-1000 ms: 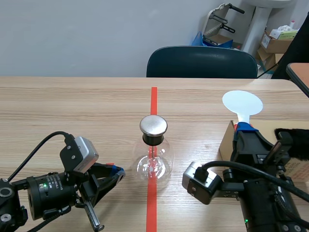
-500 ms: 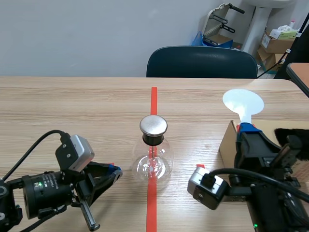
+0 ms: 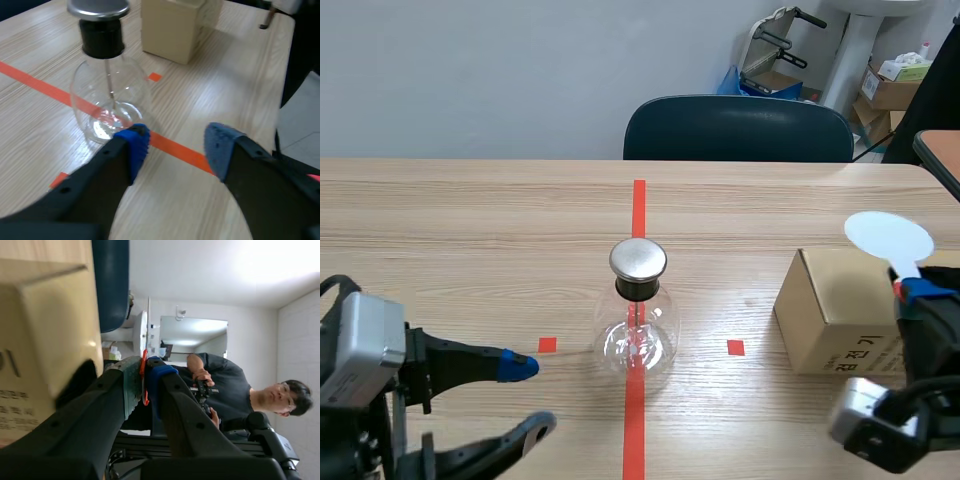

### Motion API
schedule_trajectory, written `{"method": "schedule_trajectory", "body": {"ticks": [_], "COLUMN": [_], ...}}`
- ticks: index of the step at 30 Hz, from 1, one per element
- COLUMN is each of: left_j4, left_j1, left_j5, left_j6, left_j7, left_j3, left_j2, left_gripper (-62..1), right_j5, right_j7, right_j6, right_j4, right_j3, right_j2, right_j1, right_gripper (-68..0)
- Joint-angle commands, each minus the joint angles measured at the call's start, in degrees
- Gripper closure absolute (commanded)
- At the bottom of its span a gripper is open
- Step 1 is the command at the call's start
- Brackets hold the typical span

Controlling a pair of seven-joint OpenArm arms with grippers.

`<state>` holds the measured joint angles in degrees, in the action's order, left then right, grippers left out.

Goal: Do the electroscope experiment

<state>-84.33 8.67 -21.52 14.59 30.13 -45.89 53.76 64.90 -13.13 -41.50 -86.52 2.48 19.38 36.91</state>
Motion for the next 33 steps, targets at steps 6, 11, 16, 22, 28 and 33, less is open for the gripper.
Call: {"method": "schedule_trajectory", "body": {"ticks": [6, 11, 16, 22, 28, 33], "left_j4": [-6.84, -12.68, -17.38, -19.26, -20.06, -21.86], "left_j1": [3.48, 5.79, 8.2, 9.75, 10.56, 10.54], "left_j5": [-0.37, -0.61, -0.59, -0.57, -0.59, -0.52], "left_j6": [-1.03, -3.93, -7.69, -9.6, -10.64, -10.58], "left_j7": [0.94, 0.96, 0.92, 0.72, 1.05, 1.57], "left_j3": [0.15, 1.4, 2.84, 3.17, 3.19, 3.17], "left_j2": [4.44, 8.9, 12.04, 12.98, 14.82, 14.95], "left_gripper": [-42.7, -42.7, -42.7, -42.7, -42.7, -42.7], "right_j5": [-9.16, -11.06, -13.31, -14.38, -13.88, -14.43], "right_j7": [-12.76, -19.96, -25.66, -26.32, -31.32, -36.02], "right_j6": [-3.36, -3.36, -3.36, -3.36, -3.36, -3.36], "right_j4": [0.13, 4.22, 7.04, 10.08, 14.47, 17.75], "right_j3": [-7.93, -12.22, -16.9, -18.45, -21.86, -23.17], "right_j2": [0.02, -2.67, -6.14, -6.86, -8.96, -9.11], "right_j1": [-0.57, -1.31, -1.79, -1.84, -2.56, -3.52], "right_gripper": [-2.0, -2.0, -2.0, -2.0, -2.0, -2.0]}}
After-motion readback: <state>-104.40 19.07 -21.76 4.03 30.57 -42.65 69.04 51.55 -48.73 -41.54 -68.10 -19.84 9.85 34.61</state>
